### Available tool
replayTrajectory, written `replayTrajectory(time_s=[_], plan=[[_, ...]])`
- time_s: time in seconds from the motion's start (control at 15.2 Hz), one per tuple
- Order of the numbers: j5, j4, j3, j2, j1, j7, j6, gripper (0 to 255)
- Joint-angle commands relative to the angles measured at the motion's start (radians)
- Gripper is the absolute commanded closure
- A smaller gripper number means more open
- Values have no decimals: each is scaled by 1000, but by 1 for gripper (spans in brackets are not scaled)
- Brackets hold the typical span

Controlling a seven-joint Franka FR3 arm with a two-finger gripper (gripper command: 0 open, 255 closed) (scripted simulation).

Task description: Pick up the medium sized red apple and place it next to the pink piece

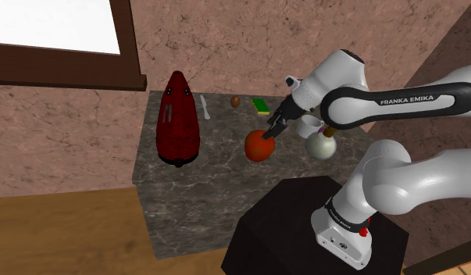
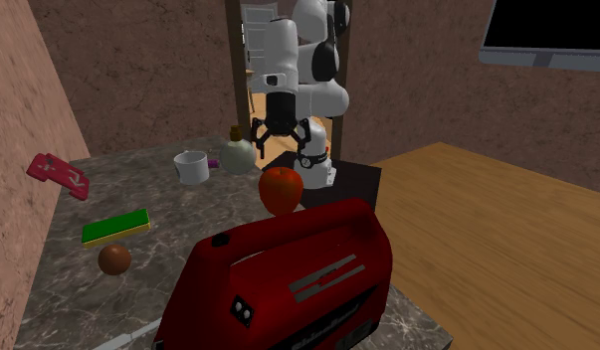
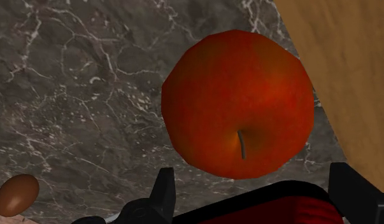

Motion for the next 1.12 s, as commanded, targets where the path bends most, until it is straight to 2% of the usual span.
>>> replayTrajectory(time_s=[0.0, 0.46, 0.53, 1.06], plan=[[3, -8, -2, 31, 6, -2, 41, 0], [3, -8, -2, 31, 6, -2, 41, 0], [3, -8, -2, 31, 6, -2, 41, 255], [3, -8, -2, 31, 6, -2, 41, 255]])
